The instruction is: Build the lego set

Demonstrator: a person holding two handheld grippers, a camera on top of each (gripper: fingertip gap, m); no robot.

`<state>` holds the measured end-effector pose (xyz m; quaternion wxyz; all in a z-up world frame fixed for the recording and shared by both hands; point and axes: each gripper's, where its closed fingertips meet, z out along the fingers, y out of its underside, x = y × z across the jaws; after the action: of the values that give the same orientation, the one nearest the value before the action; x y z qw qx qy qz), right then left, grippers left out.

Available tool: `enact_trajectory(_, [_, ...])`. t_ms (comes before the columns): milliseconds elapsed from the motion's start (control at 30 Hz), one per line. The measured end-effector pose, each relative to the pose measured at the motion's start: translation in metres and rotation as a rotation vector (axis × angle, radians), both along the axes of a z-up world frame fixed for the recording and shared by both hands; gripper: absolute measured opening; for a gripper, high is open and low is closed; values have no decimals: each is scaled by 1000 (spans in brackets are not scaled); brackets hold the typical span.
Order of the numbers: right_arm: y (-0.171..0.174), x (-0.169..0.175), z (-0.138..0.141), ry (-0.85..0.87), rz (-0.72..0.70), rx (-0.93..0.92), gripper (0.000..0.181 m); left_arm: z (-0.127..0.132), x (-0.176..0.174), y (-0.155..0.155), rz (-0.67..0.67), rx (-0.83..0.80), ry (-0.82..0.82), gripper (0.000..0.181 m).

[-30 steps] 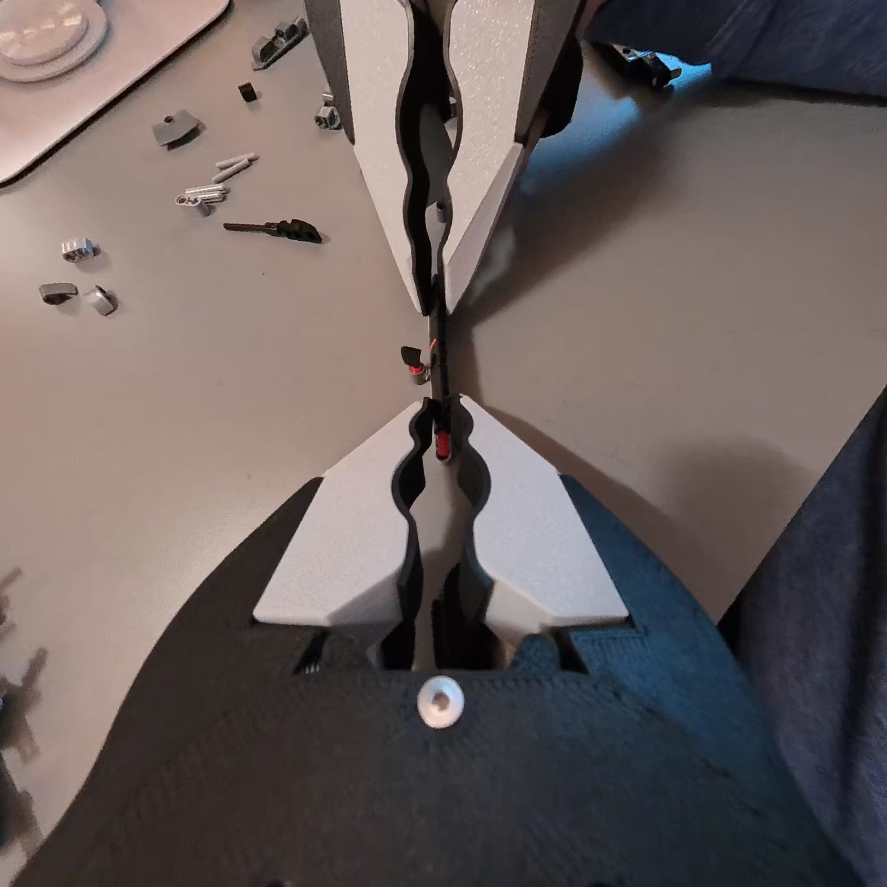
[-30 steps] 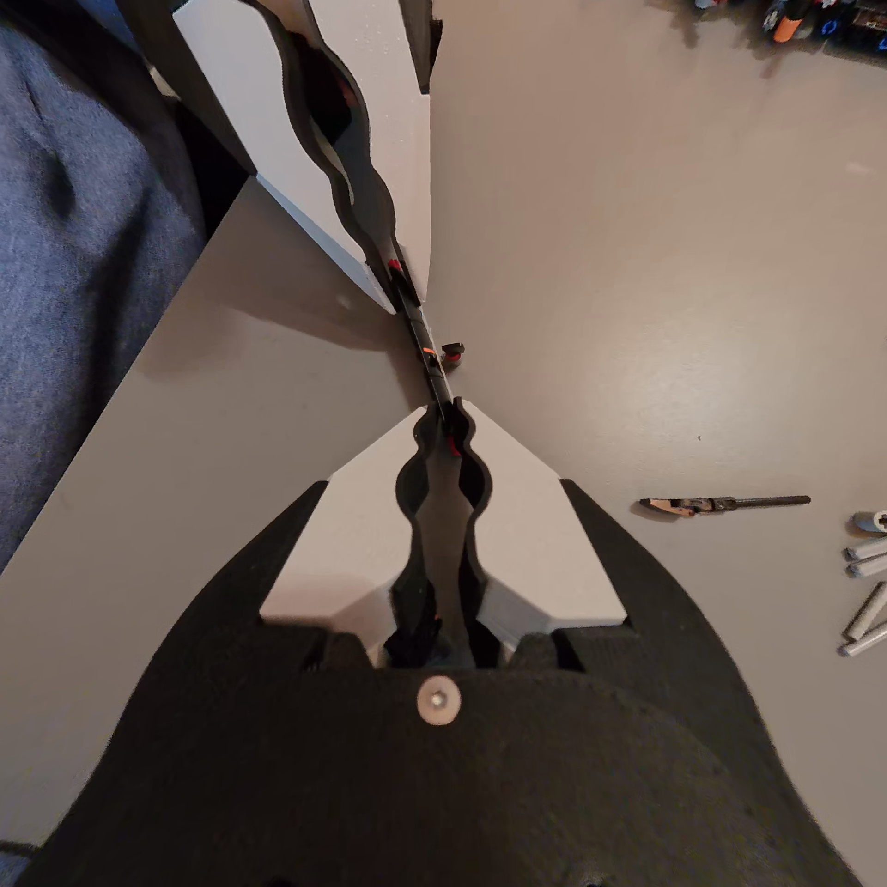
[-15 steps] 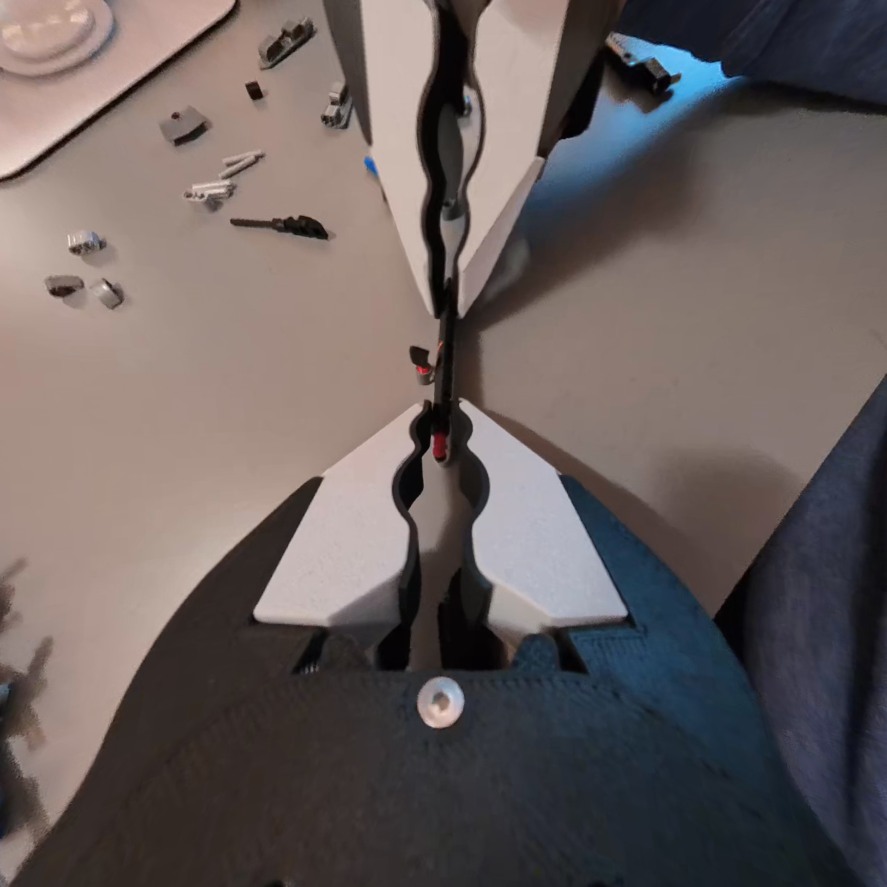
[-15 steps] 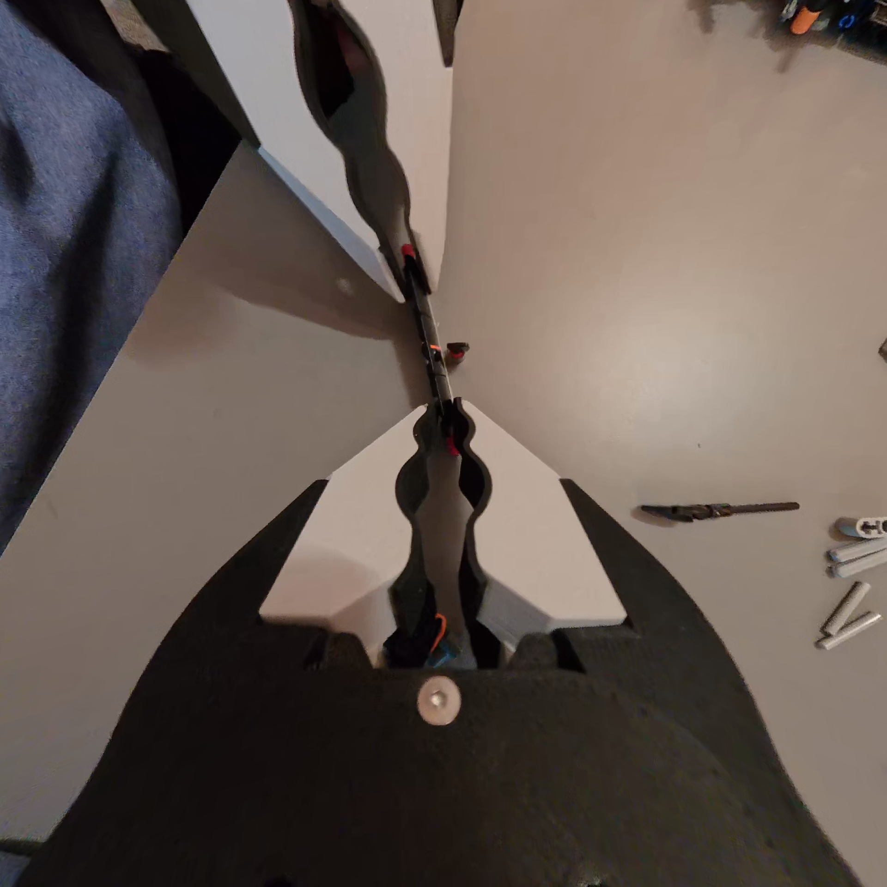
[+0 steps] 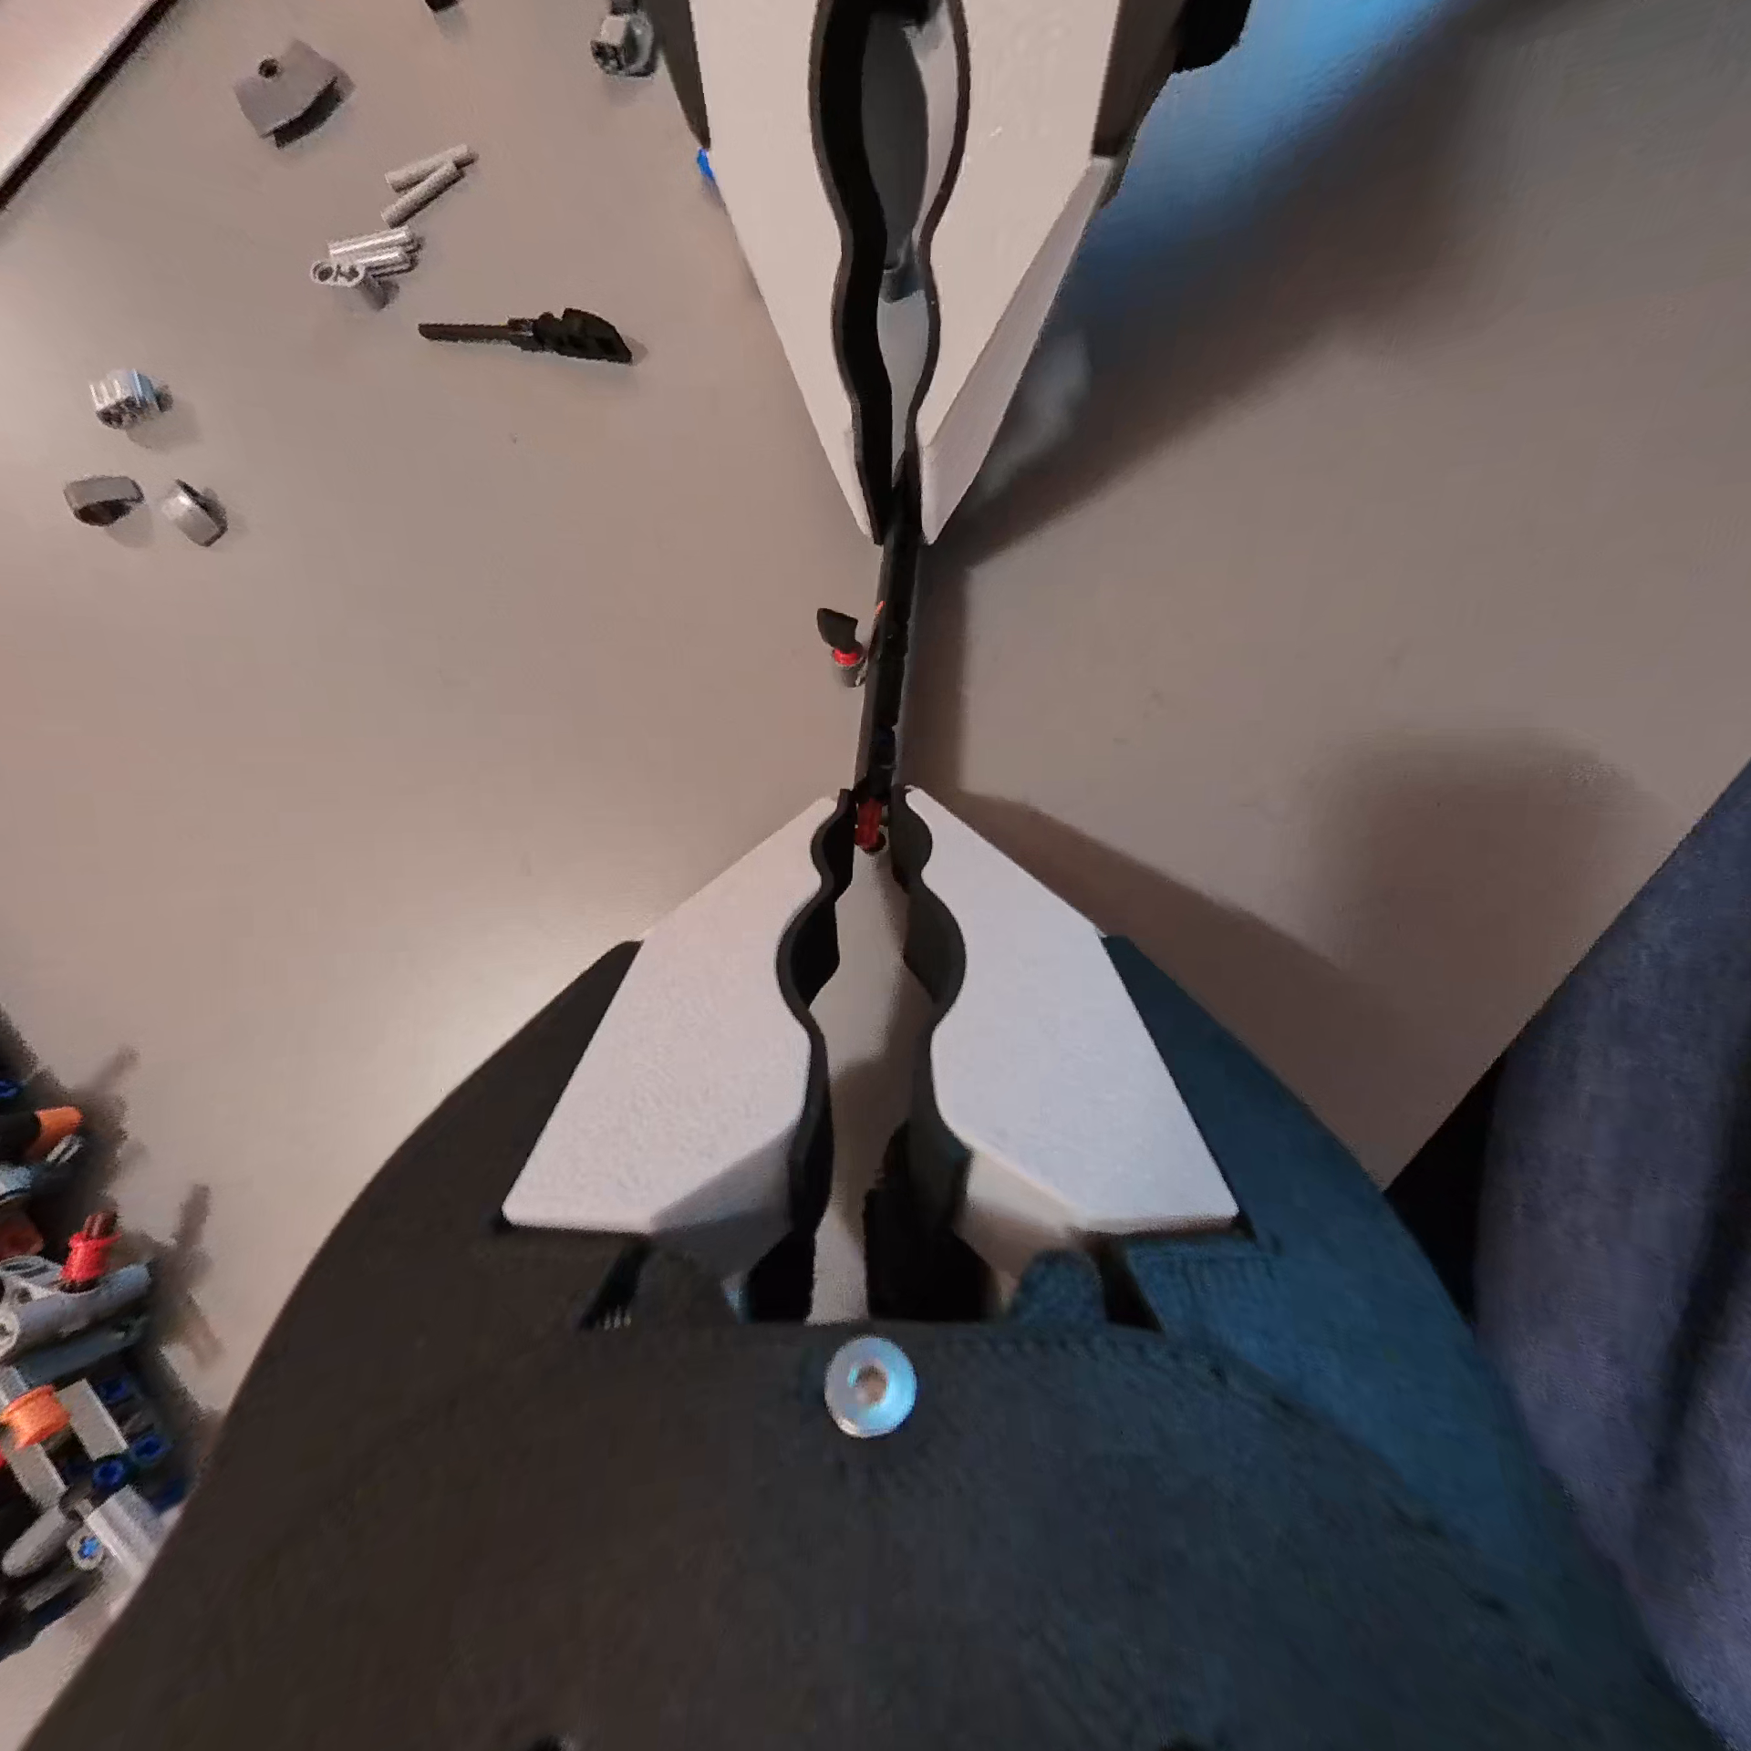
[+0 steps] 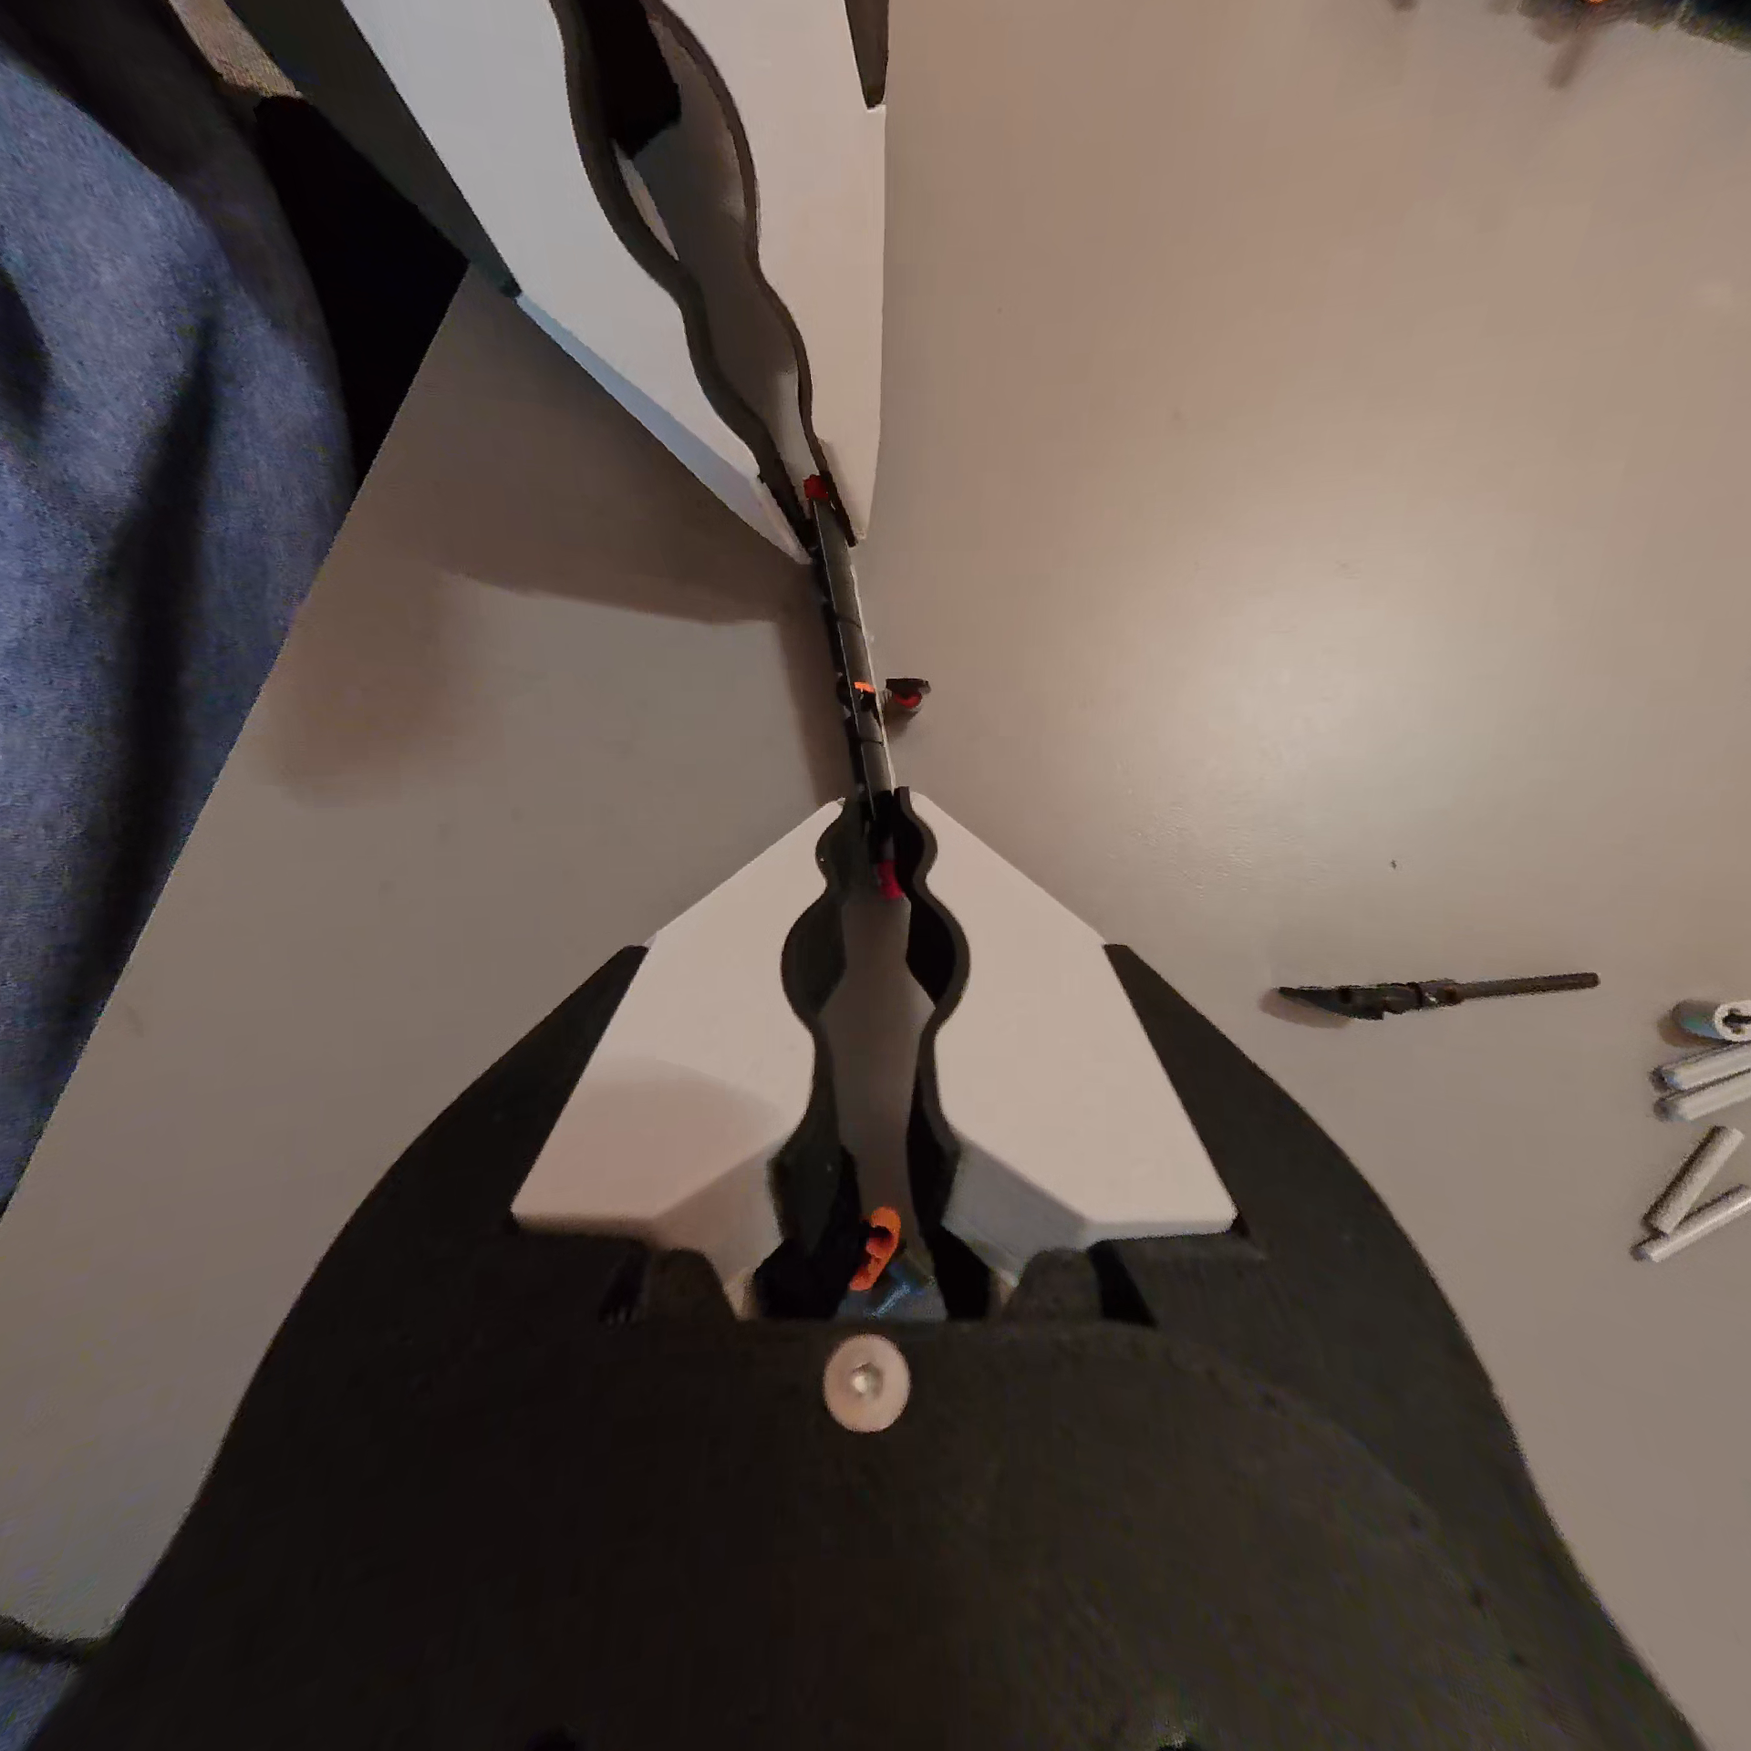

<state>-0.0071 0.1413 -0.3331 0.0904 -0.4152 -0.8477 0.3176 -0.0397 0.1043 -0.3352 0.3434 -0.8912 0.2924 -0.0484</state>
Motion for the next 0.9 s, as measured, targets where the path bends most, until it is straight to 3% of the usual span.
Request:
enact_trajectory(100, [0, -1, 1, 9, -5, 10, 5, 0, 0, 0, 5, -10, -17, 5])
enact_trajectory(267, [7, -1, 18, 68, -14, 48, 22, 0, 0, 3, 3, -7, -13, 5])
enact_trajectory(400, [-16, -9, 50, 214, 62, 61, 9, 0, 1, 3, -4, -6, -9, 5])
enact_trajectory(533, [-26, -23, 17, 141, 89, 151, 13, 0, 2, 4, -12, -8, -4, 5])
enact_trajectory(667, [-32, -27, 11, 138, 100, 135, 3, 0, 3, 4, -10, -2, -6, 5])
enact_trajectory(900, [-32, -27, 4, 107, 102, 134, 3, 0, 4, 4, -24, -4, 13, 5])
